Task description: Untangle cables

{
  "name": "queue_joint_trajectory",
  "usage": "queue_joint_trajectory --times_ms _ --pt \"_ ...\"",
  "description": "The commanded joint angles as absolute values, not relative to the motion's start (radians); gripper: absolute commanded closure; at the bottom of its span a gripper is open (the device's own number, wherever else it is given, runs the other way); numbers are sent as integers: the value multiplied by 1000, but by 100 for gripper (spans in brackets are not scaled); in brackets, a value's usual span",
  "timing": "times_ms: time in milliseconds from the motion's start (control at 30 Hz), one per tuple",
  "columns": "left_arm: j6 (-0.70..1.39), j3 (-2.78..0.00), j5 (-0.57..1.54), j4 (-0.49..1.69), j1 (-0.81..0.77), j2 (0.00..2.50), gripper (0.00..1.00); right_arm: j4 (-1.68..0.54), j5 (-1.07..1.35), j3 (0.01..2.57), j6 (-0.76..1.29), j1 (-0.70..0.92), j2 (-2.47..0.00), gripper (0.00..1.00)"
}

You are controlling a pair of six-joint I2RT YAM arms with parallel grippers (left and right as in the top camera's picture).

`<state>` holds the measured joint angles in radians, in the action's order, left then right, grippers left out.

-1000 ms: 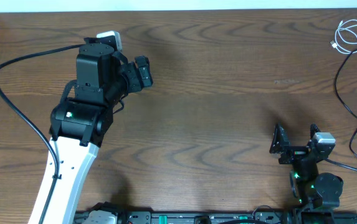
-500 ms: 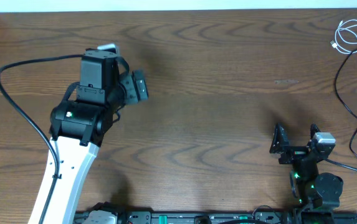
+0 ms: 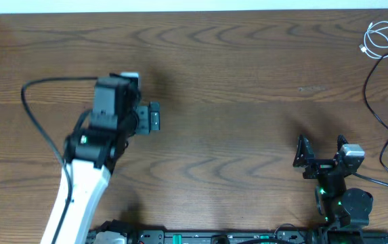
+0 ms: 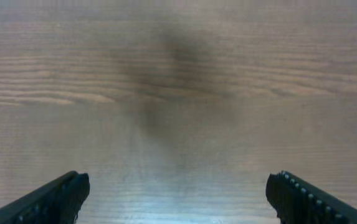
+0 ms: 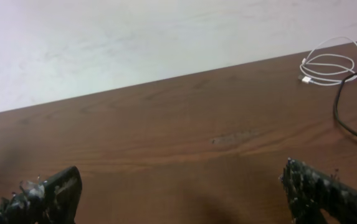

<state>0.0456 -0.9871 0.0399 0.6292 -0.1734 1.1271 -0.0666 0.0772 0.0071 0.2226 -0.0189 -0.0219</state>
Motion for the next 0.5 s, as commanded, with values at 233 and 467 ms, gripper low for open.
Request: queue_joint_trajectory --times_ms 233,467 --pt "-11 -443 109 96 -42 706 4 -71 70 6 208 -12 -14 1" --pt "-11 -201 86 -47 -31 471 4 -71 70 6 208 -12 -14 1"
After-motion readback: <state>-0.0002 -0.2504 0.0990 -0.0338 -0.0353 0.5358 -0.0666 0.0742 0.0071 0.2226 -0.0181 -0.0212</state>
